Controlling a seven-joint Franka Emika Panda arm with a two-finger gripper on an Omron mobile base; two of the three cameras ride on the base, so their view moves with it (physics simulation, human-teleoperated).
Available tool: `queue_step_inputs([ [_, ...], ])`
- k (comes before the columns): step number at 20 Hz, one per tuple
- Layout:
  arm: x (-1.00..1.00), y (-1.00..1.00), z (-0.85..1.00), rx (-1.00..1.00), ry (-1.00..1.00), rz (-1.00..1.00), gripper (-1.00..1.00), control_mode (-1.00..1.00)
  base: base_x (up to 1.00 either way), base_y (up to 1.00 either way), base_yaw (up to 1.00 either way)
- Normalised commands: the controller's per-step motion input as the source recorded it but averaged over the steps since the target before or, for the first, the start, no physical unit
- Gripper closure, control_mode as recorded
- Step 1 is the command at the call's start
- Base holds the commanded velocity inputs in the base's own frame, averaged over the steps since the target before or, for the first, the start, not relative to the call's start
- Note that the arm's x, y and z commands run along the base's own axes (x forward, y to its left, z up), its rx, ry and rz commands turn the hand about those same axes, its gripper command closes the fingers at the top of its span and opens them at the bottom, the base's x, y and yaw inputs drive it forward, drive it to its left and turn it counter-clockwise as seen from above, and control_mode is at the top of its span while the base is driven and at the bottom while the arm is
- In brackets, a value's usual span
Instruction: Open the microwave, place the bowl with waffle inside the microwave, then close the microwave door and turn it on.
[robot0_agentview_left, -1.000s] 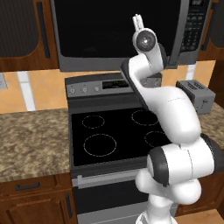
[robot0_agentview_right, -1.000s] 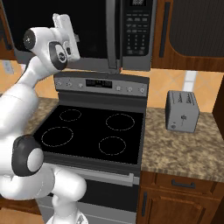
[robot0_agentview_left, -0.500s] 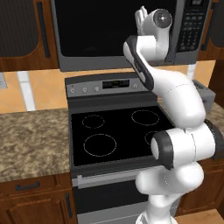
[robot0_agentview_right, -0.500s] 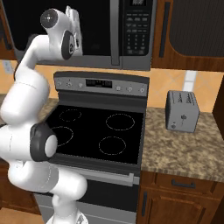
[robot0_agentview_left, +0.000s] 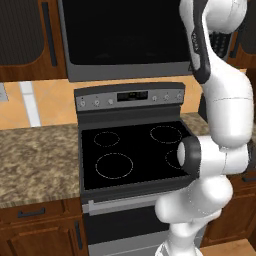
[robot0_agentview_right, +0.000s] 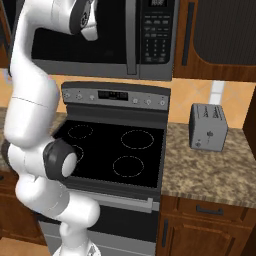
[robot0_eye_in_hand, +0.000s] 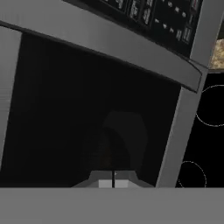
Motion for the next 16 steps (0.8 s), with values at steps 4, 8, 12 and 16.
queue_step_inputs([
  [4,-0.9,-0.71,-0.56,0.07,-0.51,0.0,1.0,-1.0,0.0,0.0,0.0],
  [8,-0.39,-0.79,-0.59,0.08,-0.18,0.0,1.0,-1.0,0.0,0.0,0.0],
  [12,-0.3,-0.66,-0.88,0.07,-0.1,0.0,1.0,-1.0,0.0,0.0,0.0],
  [16,-0.07,-0.52,-0.77,0.03,-0.1,0.0,1.0,-1.0,0.0,0.0,0.0],
])
